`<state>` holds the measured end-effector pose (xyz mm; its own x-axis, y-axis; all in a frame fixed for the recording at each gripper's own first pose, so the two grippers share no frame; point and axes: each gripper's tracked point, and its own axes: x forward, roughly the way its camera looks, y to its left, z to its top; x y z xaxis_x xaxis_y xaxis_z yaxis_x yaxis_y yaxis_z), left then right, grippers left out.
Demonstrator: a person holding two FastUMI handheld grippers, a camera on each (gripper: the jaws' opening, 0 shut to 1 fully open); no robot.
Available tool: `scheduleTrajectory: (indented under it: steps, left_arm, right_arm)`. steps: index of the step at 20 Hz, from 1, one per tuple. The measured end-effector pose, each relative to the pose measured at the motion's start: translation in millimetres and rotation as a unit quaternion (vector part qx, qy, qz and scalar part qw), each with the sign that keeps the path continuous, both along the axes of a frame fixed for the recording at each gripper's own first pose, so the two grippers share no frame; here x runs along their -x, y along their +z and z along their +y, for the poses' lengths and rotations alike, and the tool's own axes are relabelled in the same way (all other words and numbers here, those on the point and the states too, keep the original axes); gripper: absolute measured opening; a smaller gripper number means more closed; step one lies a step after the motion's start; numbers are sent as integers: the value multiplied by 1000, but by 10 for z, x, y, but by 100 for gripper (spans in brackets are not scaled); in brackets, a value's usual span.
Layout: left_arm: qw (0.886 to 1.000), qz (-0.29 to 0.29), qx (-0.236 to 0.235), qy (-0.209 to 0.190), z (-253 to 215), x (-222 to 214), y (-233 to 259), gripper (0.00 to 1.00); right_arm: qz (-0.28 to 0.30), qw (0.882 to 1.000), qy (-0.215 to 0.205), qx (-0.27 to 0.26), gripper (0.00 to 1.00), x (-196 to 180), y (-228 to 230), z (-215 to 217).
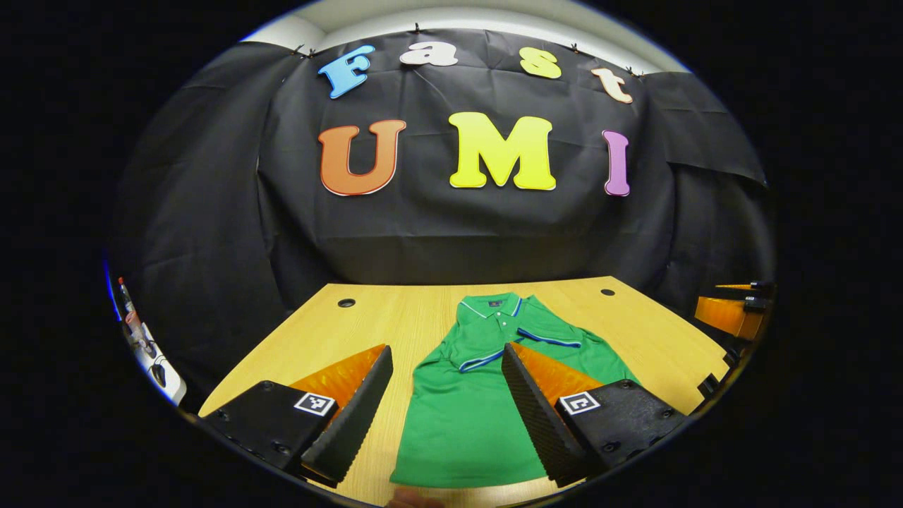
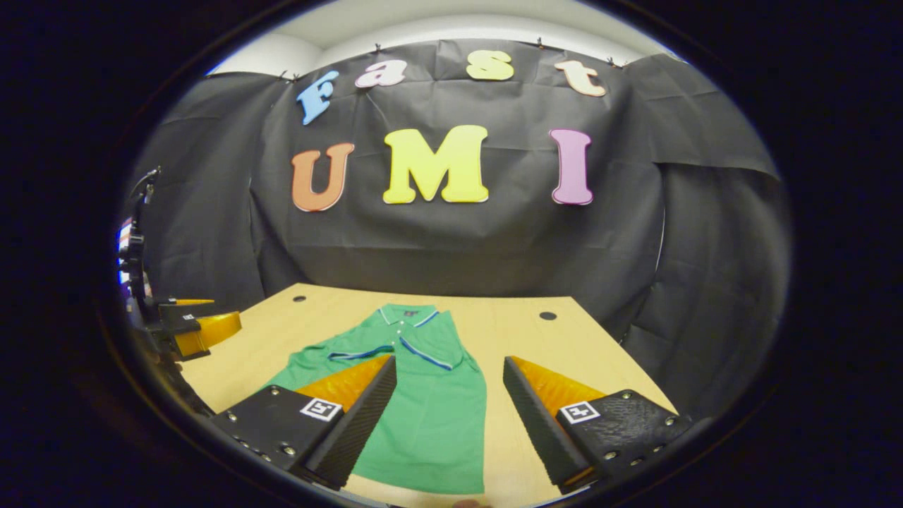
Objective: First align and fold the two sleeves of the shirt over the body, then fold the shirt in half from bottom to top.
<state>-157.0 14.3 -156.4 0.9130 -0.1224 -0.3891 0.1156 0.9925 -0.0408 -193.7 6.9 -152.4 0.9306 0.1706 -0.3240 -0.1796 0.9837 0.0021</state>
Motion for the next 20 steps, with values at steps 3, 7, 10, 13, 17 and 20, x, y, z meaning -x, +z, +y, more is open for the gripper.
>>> scheduleTrajectory:
  steps: [3,7,10,13,17,20]
  left_arm:
    - [1000,22,-16,-3,101,327,-225,100]
    - [998,60,-31,-12,179,616,-571,100]
    - [996,86,-35,-20,180,734,-801,100]
    - [992,116,-38,-26,188,813,-1067,100]
    - [986,151,-55,-36,195,862,-1399,100]
    - [983,171,-60,-41,206,891,-1574,100]
  right_arm:
    - [19,1000,2,4,96,230,-204,18]
    - [48,999,5,16,96,470,-531,-12]
    - [79,997,4,22,96,610,-849,-44]
    - [114,993,5,33,96,707,-1185,-67]
    - [165,985,1,45,96,796,-1641,-133]
    - [190,981,-11,45,97,826,-1831,-233]
